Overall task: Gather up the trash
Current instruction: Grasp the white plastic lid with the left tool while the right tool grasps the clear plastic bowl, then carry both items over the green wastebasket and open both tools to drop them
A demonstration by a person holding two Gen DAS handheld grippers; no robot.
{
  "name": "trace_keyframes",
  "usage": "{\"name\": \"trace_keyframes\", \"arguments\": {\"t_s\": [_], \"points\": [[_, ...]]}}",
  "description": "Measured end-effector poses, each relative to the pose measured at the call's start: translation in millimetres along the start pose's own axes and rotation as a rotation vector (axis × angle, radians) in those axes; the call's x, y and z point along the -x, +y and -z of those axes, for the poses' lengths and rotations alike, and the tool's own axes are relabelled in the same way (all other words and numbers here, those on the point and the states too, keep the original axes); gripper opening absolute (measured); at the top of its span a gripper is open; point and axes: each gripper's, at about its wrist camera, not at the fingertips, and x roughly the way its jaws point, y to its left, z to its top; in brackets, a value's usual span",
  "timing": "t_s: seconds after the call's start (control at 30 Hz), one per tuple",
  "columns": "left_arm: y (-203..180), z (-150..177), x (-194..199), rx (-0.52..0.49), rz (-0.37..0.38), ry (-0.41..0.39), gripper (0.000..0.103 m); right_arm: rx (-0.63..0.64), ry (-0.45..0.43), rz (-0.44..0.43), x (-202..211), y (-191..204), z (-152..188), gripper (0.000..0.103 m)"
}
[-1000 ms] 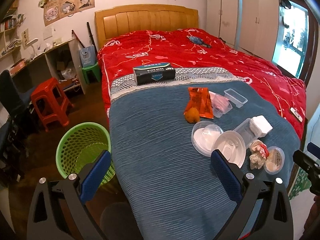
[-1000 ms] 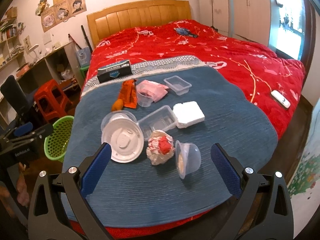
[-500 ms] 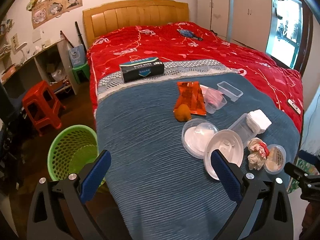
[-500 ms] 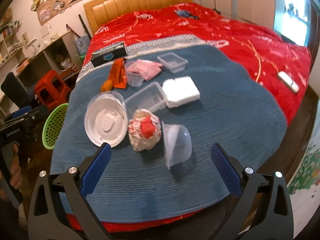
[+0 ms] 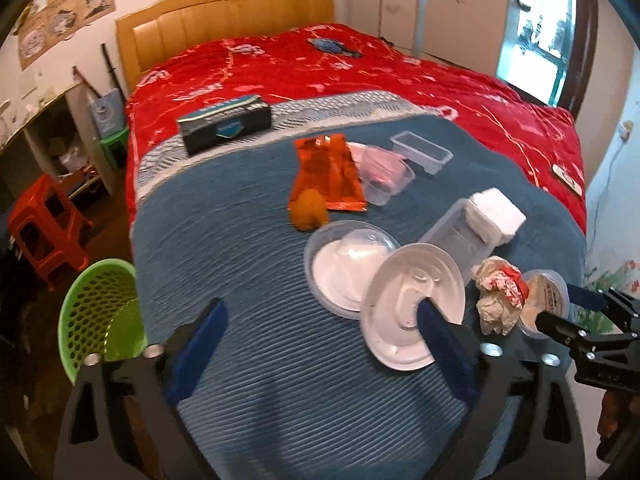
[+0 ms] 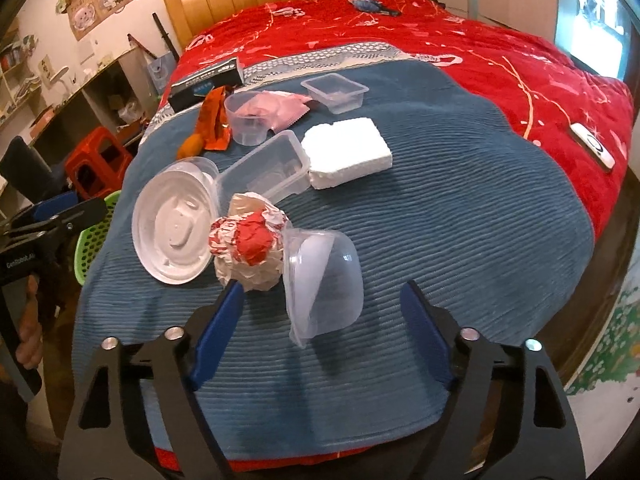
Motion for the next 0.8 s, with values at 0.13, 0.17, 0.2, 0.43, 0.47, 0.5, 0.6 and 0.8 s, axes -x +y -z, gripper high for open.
{"name": "trace_keyframes", "arguments": {"t_s": [0.13,0.17,0.2,0.43,0.47,0.5,0.6,0.8], "points": [[-4,0,-16,-0.007,0.04,0.036,0.07,0.005,0.015,0.006,-8,-1,1,0.066],[-4,0,-20,-0.009,0.053,0.042,0.065,0.005,0.018,0.005,-10,0,1,0.062],[-6,0,-24,-0.014,0.065,0.052,0.063,0.005,0.021,0.008,-11,-1,1,0.06],[-10,3,-45,-0.013,0.112,0.112,0.031,-0.009,0.031,0.007,-17,-3,1,0.045],[-11,4,-46,-0.007,0.118,0.116,0.027,-0.001,0.033,0.014,-19,-2,1,0.042],[-11,5,-46,-0.003,0.119,0.115,0.026,0.004,0.036,0.024,-20,-1,1,0.039],[-11,5,-46,0.005,0.133,0.114,0.01,0.005,0.038,0.028,-20,0,2,0.034],[-7,7,-33,0.027,0.143,0.091,0.006,-0.009,0.012,0.022,-6,-1,1,0.031]]}}
